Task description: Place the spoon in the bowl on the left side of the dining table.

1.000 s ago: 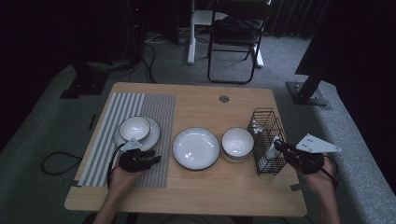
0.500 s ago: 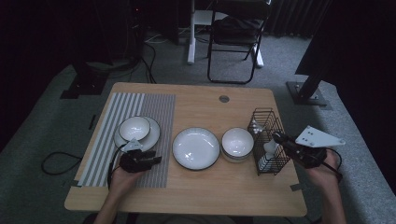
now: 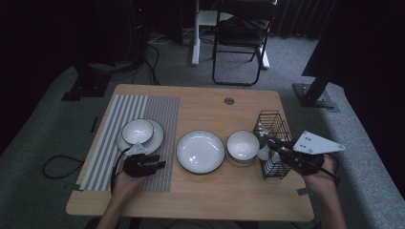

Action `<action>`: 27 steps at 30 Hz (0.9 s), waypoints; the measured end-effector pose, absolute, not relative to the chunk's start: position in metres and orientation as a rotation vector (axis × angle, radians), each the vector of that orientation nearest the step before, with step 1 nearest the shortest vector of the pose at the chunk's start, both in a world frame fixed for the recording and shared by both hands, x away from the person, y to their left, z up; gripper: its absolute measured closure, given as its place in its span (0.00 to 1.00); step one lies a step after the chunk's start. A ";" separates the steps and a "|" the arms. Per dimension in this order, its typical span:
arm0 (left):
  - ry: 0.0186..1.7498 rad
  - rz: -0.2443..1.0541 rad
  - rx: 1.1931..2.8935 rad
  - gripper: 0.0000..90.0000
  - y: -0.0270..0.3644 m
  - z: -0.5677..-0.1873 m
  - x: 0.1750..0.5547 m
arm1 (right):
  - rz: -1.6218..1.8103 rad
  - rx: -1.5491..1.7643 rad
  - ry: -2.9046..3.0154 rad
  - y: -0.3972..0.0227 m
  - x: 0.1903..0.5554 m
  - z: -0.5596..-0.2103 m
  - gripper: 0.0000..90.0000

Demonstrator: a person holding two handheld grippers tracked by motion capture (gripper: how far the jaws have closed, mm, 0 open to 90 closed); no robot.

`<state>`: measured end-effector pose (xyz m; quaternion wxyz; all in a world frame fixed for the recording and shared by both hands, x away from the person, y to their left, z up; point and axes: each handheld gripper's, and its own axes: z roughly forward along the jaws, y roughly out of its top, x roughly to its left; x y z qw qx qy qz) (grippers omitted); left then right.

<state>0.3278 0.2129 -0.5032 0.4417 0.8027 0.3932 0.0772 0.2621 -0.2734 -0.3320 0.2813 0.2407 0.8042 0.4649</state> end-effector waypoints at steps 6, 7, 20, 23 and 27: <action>0.980 0.199 1.992 0.63 0.214 -0.504 0.327 | 1.276 0.639 2.196 -0.258 0.265 -0.345 0.94; 0.977 0.204 1.994 0.63 0.214 -0.504 0.327 | 1.282 0.640 2.203 -0.255 0.266 -0.347 0.94; 0.960 0.226 2.003 0.63 0.214 -0.506 0.325 | 1.335 0.617 2.274 -0.221 0.277 -0.364 0.94; 0.959 0.229 2.005 0.63 0.214 -0.506 0.325 | 1.361 0.612 2.282 -0.214 0.282 -0.367 0.94; 0.955 0.231 2.012 0.63 0.214 -0.507 0.324 | 1.385 0.604 2.294 -0.204 0.287 -0.370 0.94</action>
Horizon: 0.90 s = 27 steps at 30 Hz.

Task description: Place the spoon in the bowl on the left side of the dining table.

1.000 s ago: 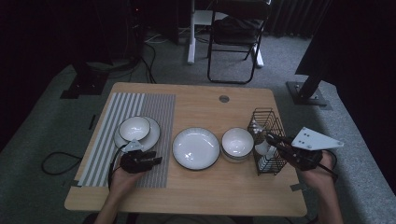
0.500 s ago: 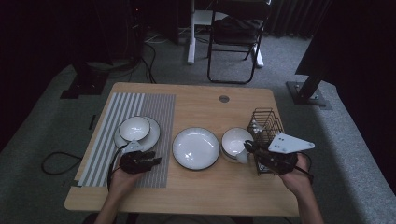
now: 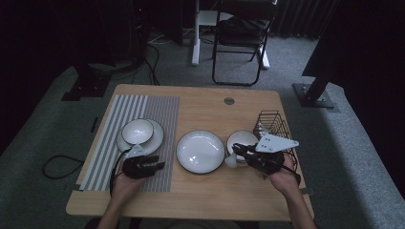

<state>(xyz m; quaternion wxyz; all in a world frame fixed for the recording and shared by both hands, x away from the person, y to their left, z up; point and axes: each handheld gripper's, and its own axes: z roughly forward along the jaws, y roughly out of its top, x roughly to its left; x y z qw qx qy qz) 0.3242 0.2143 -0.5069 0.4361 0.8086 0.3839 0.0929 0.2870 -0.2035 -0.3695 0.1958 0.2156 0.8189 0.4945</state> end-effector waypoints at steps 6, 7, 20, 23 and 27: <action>0.960 0.230 2.015 0.63 0.215 -0.508 0.324 | 1.406 0.586 2.315 -0.189 0.291 -0.373 0.94; 0.960 0.230 2.015 0.63 0.215 -0.508 0.324 | 1.410 0.583 2.320 -0.186 0.292 -0.373 0.94; 0.965 0.228 2.014 0.63 0.216 -0.510 0.322 | 1.447 0.551 2.357 -0.159 0.300 -0.384 0.94; 0.969 0.229 2.012 0.63 0.217 -0.510 0.322 | 1.456 0.545 2.358 -0.153 0.304 -0.384 0.94; 0.970 0.226 2.016 0.63 0.217 -0.511 0.323 | 1.468 0.538 2.363 -0.145 0.309 -0.385 0.94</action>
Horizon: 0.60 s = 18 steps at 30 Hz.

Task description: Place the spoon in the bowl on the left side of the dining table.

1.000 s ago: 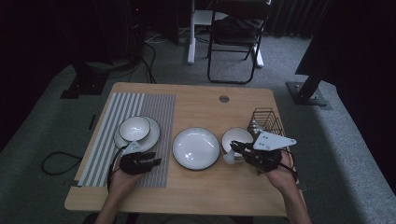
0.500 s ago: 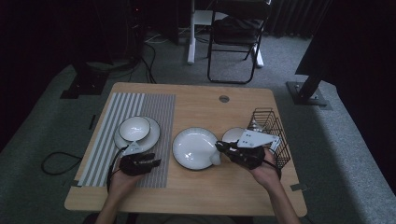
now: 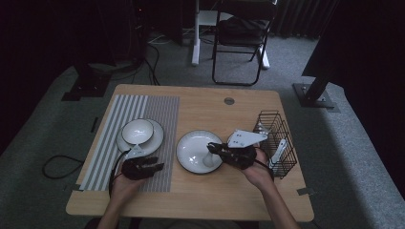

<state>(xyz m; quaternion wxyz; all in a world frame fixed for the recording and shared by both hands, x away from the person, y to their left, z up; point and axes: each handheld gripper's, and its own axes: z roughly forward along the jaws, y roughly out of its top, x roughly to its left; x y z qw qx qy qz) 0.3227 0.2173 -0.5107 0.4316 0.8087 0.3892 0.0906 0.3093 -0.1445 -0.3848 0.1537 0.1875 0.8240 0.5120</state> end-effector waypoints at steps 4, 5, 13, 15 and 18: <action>0.966 0.226 2.023 0.63 0.217 -0.511 0.322 | 1.485 0.527 2.366 -0.135 0.313 -0.385 0.94; 0.967 0.227 2.020 0.63 0.217 -0.511 0.322 | 1.488 0.524 2.366 -0.132 0.314 -0.385 0.94; 0.970 0.226 2.023 0.63 0.217 -0.512 0.322 | 1.528 0.504 2.364 -0.113 0.322 -0.385 0.94; 0.970 0.226 2.024 0.63 0.217 -0.512 0.322 | 1.540 0.502 2.366 -0.108 0.324 -0.386 0.94; 0.968 0.226 2.024 0.63 0.217 -0.513 0.322 | 1.544 0.494 2.370 -0.101 0.327 -0.387 0.94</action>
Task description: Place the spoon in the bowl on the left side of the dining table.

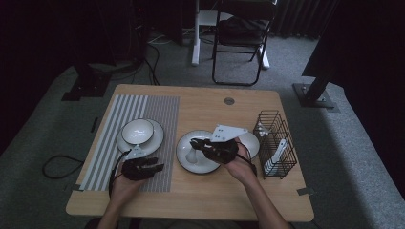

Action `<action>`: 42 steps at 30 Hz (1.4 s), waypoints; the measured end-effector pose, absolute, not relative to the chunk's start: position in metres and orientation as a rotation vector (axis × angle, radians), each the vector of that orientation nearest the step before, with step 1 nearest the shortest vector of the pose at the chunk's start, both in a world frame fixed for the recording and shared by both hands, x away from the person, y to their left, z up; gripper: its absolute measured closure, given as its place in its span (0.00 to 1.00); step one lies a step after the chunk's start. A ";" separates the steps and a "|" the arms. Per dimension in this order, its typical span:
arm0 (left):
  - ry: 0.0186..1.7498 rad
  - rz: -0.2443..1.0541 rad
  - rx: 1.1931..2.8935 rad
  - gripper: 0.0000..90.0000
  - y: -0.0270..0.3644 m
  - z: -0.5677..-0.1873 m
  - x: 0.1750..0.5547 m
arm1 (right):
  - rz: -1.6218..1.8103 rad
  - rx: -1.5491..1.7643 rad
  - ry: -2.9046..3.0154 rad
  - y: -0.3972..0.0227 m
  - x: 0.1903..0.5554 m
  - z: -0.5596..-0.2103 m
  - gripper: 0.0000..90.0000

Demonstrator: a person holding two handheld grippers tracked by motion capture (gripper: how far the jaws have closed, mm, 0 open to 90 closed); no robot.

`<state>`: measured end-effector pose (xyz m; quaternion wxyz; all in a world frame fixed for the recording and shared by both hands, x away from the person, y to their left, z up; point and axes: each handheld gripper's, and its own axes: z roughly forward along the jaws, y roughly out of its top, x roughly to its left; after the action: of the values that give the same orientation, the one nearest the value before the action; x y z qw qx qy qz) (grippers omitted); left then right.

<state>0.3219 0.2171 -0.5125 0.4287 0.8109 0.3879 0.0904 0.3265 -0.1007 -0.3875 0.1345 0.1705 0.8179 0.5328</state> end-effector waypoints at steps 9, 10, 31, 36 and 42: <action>0.964 0.221 2.023 0.63 0.217 -0.513 0.322 | 1.547 0.480 2.389 -0.080 0.336 -0.391 0.94; 0.964 0.221 2.024 0.63 0.217 -0.513 0.322 | 1.548 0.481 2.389 -0.079 0.337 -0.391 0.94; 0.956 0.214 2.036 0.63 0.215 -0.515 0.322 | 1.579 0.494 2.382 -0.052 0.359 -0.391 0.94; 0.957 0.210 2.034 0.63 0.215 -0.516 0.322 | 1.586 0.491 2.379 -0.043 0.364 -0.388 0.94; 0.955 0.209 2.040 0.63 0.215 -0.516 0.322 | 1.595 0.481 2.375 -0.034 0.369 -0.383 0.94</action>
<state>0.3217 0.2146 -0.5161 0.4258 0.8159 0.3821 0.0835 0.3691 -0.0343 -0.3828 0.1200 0.1645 0.8127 0.5459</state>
